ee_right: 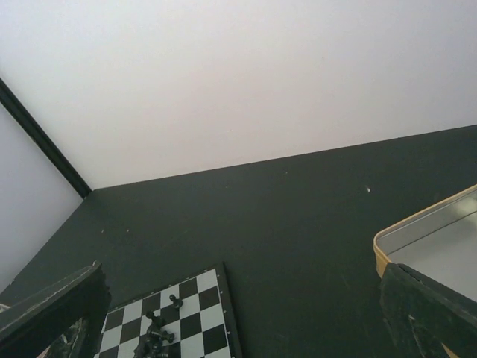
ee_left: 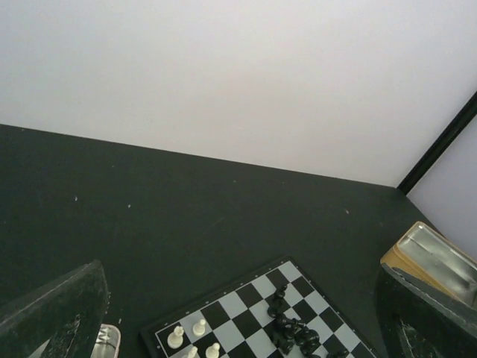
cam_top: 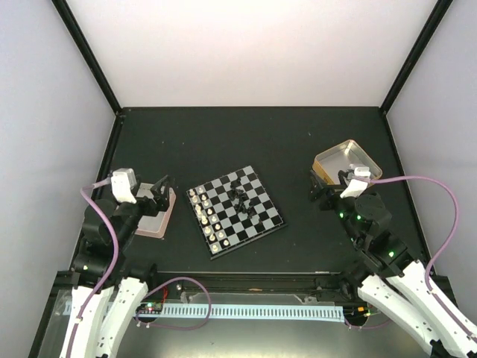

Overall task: Set up the chess pieces on the board
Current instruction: Adjust the chess piece on the chessboard.

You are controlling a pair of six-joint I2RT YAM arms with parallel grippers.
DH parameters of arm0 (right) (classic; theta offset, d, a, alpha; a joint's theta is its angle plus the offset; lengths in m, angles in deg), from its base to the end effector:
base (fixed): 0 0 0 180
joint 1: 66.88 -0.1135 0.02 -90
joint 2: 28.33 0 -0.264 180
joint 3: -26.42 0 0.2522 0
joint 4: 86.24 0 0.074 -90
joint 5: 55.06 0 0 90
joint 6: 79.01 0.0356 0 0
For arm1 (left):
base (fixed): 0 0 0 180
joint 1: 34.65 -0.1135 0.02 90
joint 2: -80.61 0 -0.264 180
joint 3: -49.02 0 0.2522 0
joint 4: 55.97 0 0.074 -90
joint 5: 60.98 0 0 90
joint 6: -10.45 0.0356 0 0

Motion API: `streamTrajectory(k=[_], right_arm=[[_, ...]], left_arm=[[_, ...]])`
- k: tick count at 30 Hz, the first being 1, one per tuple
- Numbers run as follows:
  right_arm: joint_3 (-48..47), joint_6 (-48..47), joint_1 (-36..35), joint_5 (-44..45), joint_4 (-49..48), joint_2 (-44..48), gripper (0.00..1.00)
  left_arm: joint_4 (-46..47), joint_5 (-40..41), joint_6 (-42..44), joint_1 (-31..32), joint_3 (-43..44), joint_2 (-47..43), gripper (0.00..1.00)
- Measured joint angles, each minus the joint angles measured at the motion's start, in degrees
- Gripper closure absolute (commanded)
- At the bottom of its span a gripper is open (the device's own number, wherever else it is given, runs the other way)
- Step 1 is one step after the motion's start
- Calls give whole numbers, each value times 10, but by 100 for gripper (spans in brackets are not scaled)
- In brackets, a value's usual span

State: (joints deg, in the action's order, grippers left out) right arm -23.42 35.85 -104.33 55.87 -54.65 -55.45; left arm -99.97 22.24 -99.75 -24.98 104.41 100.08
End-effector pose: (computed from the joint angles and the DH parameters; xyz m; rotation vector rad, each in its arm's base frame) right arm 0.1059 0.0651 0.3147 0.0817 1.7381 0.4895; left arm 0.0817 -0.0182 0.3341 -0.0703 1.7337 -0.4869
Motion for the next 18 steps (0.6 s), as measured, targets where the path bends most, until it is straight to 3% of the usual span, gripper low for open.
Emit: streamTrajectory(k=[13, 16, 18], right_arm=[[-38, -1, 0, -55, 2, -78, 3], [-59, 0, 0, -82, 3, -129, 12], [-74, -2, 0, -98, 6, -165, 31]], left_arm=[[-1, 10, 14, 0, -1, -27, 1], [5, -12, 20, 0, -2, -27, 1], [13, -25, 20, 0, -3, -27, 1]])
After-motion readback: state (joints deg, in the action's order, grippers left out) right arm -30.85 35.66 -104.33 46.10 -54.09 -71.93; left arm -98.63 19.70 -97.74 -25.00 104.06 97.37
